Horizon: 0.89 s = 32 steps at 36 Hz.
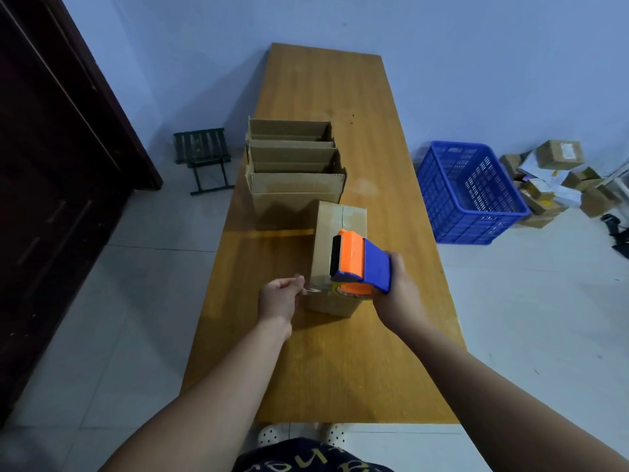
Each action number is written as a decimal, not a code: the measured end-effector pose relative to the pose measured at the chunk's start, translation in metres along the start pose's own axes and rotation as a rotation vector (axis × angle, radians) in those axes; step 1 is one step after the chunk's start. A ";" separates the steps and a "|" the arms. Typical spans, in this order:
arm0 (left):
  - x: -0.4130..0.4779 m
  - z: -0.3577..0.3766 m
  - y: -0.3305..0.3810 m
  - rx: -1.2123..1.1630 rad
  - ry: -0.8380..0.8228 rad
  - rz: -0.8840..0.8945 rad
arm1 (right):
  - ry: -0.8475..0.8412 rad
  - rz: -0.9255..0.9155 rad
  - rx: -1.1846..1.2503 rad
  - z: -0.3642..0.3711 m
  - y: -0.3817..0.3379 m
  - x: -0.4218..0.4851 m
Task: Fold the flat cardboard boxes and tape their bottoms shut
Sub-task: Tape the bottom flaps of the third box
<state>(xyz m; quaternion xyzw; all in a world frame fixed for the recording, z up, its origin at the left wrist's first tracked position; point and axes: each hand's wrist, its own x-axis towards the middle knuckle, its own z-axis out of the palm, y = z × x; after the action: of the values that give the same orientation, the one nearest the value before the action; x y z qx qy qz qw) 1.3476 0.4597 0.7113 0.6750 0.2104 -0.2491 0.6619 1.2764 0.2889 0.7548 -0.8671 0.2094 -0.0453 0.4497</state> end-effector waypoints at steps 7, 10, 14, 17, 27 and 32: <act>0.007 0.002 0.001 0.019 0.012 -0.021 | -0.018 0.110 -0.028 0.001 -0.003 0.000; 0.009 0.004 0.003 0.016 -0.007 -0.043 | -0.041 0.174 0.107 0.002 -0.004 0.000; 0.010 0.006 0.004 0.003 -0.050 -0.069 | -0.046 0.213 0.209 0.002 0.001 -0.001; 0.012 0.007 0.004 0.005 -0.074 -0.072 | -0.076 0.200 0.244 -0.002 0.005 -0.004; 0.011 0.006 0.003 -0.004 -0.108 -0.106 | -0.143 0.171 0.306 -0.008 0.012 -0.004; 0.012 0.005 0.003 -0.002 -0.099 -0.100 | -0.163 0.153 0.318 -0.009 0.013 -0.004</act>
<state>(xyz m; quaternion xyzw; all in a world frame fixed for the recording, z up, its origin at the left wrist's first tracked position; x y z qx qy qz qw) 1.3586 0.4539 0.7066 0.6499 0.2114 -0.3148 0.6587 1.2663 0.2775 0.7503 -0.7676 0.2279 0.0270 0.5984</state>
